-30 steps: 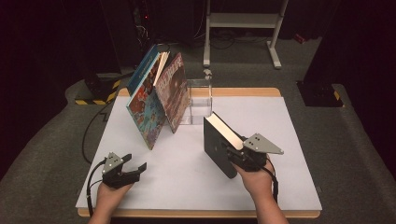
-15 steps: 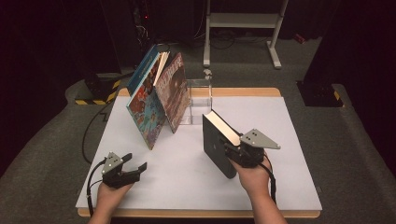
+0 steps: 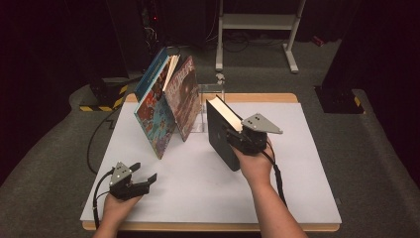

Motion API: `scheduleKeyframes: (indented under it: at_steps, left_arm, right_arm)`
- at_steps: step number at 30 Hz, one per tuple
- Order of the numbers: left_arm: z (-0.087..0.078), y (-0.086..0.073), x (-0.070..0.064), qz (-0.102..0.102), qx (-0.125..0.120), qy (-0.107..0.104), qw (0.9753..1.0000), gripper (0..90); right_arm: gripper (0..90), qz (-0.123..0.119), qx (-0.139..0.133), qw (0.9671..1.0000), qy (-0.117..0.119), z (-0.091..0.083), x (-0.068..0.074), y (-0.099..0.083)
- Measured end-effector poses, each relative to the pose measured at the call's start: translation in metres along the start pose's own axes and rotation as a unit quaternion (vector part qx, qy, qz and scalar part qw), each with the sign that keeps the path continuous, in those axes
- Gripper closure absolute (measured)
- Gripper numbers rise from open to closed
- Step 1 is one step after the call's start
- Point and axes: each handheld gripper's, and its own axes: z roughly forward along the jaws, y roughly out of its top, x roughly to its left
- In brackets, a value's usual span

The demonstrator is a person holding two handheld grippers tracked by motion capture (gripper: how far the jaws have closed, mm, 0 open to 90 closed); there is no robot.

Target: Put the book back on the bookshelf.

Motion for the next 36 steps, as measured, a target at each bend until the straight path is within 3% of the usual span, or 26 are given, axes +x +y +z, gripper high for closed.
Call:
scheduleKeyframes:
  at_steps: [7, 14, 21, 36]
  left_arm:
    - [0.004, -0.002, -0.003, 0.007, 0.014, 0.009, 0.9998, 15.1]
    - [0.003, -0.004, -0.002, 0.004, 0.005, 0.008, 0.9999, 14.8]
    - [0.002, -0.004, -0.002, 0.000, 0.001, 0.008, 1.0000, 14.8]
    - [0.001, -0.005, -0.001, 0.000, -0.003, 0.004, 1.0000, 14.8]
  right_arm:
    - [53.3, 0.003, 0.006, 0.9998, -0.018, 0.033, -0.005, 0.001]
    - [53.3, 0.016, 0.004, 0.9993, -0.033, 0.057, -0.012, 0.002]
    - [53.4, 0.028, -0.001, 0.9984, -0.050, 0.073, -0.017, 0.004]
    - [53.3, 0.023, -0.006, 0.9973, -0.070, 0.096, -0.023, 0.000]
